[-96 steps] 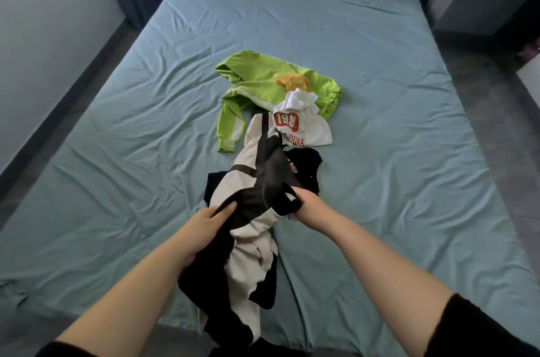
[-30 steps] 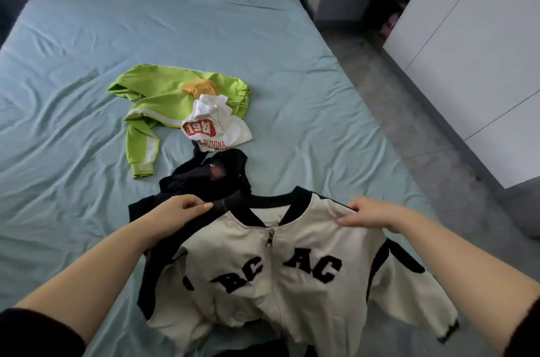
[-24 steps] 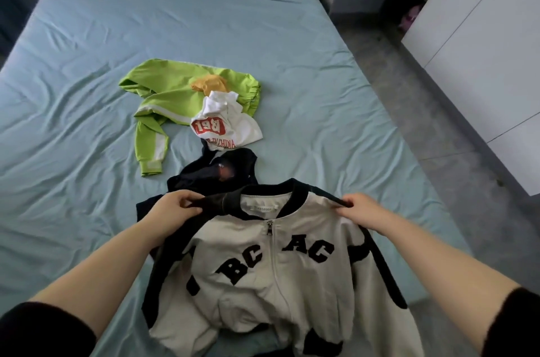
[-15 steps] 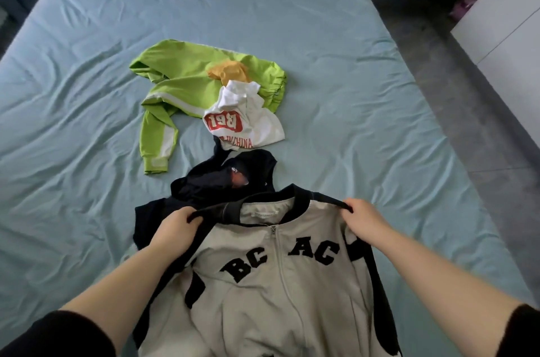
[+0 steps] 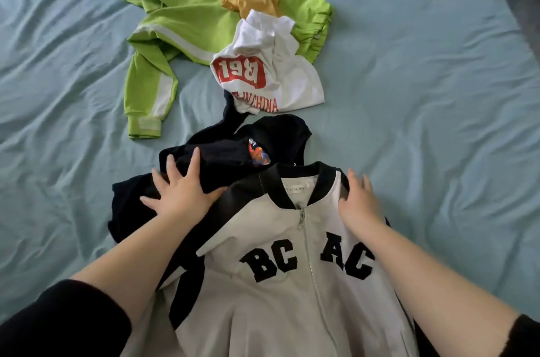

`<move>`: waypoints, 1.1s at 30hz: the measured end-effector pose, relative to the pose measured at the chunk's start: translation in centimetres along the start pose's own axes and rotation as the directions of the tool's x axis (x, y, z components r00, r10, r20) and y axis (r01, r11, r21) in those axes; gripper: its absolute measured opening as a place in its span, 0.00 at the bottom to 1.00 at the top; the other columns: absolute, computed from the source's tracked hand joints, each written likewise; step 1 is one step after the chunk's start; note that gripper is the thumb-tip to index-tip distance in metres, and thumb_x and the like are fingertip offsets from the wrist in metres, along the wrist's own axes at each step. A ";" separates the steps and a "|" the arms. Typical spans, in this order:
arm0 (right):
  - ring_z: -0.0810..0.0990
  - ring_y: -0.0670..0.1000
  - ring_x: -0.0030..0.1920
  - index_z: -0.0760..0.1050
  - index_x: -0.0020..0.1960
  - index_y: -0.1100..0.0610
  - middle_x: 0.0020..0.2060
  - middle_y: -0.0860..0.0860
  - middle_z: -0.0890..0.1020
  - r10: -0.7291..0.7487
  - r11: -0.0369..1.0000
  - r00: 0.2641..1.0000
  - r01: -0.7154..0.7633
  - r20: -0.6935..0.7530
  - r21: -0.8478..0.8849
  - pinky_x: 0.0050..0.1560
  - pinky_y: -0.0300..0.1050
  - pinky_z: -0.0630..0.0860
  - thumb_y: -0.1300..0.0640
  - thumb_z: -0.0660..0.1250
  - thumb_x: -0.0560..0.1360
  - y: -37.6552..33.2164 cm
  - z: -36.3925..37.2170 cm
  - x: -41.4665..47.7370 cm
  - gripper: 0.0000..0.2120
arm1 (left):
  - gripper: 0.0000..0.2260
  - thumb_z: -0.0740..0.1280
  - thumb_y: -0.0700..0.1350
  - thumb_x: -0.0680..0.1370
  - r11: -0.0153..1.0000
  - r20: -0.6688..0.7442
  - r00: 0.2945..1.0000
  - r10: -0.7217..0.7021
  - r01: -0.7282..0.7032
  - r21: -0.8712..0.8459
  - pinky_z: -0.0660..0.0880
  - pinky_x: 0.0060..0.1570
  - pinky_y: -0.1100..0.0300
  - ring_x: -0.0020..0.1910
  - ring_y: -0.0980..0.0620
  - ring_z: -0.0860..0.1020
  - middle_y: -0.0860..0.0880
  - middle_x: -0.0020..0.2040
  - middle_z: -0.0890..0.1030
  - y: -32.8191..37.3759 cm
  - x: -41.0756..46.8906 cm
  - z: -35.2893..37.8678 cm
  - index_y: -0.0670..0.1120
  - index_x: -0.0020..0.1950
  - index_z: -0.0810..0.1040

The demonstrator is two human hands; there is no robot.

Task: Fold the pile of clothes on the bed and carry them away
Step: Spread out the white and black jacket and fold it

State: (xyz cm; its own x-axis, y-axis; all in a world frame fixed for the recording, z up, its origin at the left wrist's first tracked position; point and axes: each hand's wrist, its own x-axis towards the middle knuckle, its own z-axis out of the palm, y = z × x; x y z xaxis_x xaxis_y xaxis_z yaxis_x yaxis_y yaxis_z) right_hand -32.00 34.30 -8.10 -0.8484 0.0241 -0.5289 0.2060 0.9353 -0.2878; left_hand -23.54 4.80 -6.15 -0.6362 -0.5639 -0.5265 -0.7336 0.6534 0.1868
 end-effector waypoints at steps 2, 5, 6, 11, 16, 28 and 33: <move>0.50 0.59 0.77 0.45 0.78 0.45 0.78 0.51 0.43 -0.043 0.987 0.991 0.022 -0.123 -0.160 0.67 0.59 0.67 0.57 0.55 0.80 -1.4 0.3 -1.4 0.31 | 0.51 0.71 0.67 0.67 0.985 0.128 0.989 -0.075 0.093 -0.142 0.53 0.70 0.34 0.76 0.32 0.44 0.49 0.78 0.33 -0.2 1.4 0.1 0.68 0.74 0.35; 0.36 0.61 0.76 0.35 0.75 0.40 0.77 0.52 0.34 -0.241 0.935 0.958 0.188 -0.153 -0.300 0.70 0.71 0.48 0.40 0.56 0.78 -3.4 2.7 -4.3 0.36 | 0.51 0.75 0.60 0.67 0.937 0.210 0.975 -0.069 0.136 -0.322 0.62 0.70 0.43 0.73 0.33 0.59 0.42 0.78 0.42 -0.5 3.0 0.7 0.66 0.76 0.41; 0.31 0.61 0.75 0.30 0.74 0.39 0.75 0.52 0.30 -0.238 0.938 0.969 0.211 -0.069 -0.276 0.69 0.72 0.42 0.32 0.54 0.74 -4.0 4.1 -5.2 0.41 | 0.49 0.75 0.57 0.67 0.928 0.202 0.978 -0.051 0.121 -0.352 0.66 0.68 0.44 0.70 0.34 0.65 0.40 0.77 0.50 -0.7 3.4 0.9 0.65 0.76 0.44; 0.27 0.63 0.73 0.20 0.70 0.43 0.74 0.57 0.28 0.097 0.965 0.939 -0.008 0.330 -0.260 0.67 0.75 0.40 0.20 0.59 0.61 -6.2 9.9 -4.0 0.60 | 0.39 0.75 0.47 0.68 0.864 0.097 0.995 0.037 0.017 -0.503 0.74 0.54 0.53 0.57 0.44 0.75 0.45 0.64 0.74 -1.7 4.5 1.0 0.58 0.74 0.60; 0.35 0.63 0.76 0.26 0.73 0.42 0.76 0.57 0.33 0.185 0.945 0.913 -0.063 0.363 -0.322 0.67 0.75 0.49 0.25 0.62 0.64 -7.2 10.3 -1.9 0.57 | 0.30 0.76 0.41 0.68 0.767 -0.038 0.991 0.125 -0.121 -0.630 0.73 0.42 0.63 0.49 0.55 0.78 0.60 0.48 0.77 -1.0 5.7 -1.9 0.58 0.66 0.69; 0.37 0.62 0.76 0.28 0.74 0.40 0.76 0.55 0.33 0.068 0.984 0.896 0.012 0.438 -0.178 0.72 0.69 0.52 0.31 0.65 0.69 -6.8 6.6 -2.6 0.53 | 0.28 0.68 0.47 0.72 0.789 -0.482 0.823 0.300 -0.498 -0.359 0.73 0.54 0.53 0.51 0.45 0.76 0.49 0.58 0.70 11.9 9.4 -18.9 0.62 0.69 0.63; 0.36 0.61 0.76 0.29 0.74 0.40 0.76 0.55 0.33 0.069 0.985 0.891 0.011 0.449 -0.173 0.72 0.68 0.53 0.33 0.65 0.70 -7.6 5.8 -2.5 0.50 | 0.45 0.73 0.49 0.73 0.902 -0.174 0.949 0.261 -0.304 -0.305 0.66 0.66 0.47 0.68 0.35 0.67 0.40 0.75 0.54 12.6 10.3 -18.4 0.60 0.78 0.43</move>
State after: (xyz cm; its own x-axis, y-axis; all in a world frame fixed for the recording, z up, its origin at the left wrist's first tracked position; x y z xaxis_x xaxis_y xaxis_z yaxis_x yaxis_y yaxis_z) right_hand -28.61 25.05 -9.23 -0.5222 -0.0726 -0.8497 0.1090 0.9825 -0.1509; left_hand -43.72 -2.01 6.03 -0.8373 -0.4525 -0.3069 -0.5413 0.6073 0.5816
